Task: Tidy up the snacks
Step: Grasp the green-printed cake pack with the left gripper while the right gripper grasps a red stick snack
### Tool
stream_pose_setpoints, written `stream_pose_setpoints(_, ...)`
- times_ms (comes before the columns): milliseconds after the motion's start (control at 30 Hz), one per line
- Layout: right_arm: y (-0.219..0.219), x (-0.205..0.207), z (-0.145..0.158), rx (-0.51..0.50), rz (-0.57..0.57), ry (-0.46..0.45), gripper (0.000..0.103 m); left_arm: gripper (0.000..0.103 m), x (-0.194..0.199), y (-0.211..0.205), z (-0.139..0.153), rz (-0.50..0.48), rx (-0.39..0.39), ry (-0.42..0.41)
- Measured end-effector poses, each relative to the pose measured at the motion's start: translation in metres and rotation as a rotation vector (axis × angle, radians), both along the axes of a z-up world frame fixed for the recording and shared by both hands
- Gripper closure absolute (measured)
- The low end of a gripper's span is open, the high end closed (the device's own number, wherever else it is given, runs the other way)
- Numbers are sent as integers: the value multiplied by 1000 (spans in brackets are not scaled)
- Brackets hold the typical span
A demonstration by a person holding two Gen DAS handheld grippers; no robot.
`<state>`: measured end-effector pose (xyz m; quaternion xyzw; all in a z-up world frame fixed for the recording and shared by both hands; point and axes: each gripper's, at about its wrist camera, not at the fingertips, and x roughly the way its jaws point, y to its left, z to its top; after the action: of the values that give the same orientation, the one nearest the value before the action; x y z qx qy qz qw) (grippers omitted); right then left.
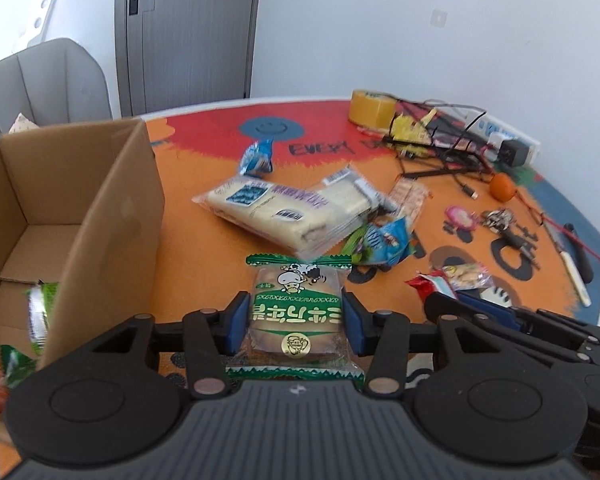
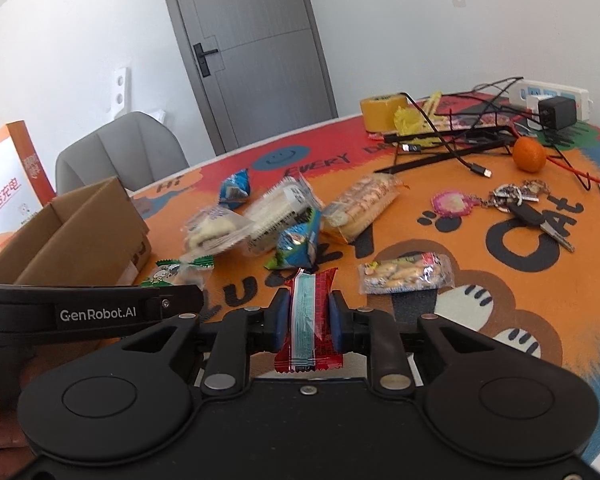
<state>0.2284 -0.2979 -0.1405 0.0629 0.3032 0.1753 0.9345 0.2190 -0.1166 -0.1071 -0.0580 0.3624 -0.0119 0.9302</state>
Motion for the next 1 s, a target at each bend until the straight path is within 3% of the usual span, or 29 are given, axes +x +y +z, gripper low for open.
stream_pose_setpoints(467, 19, -20, 36, 35, 53, -103, 81, 55, -35, 18, 47, 49, -12, -120)
stream_pose_setpoints(1000, 61, -28, 58, 32, 136, -155, 81, 55, -56, 73, 73, 159, -20, -192)
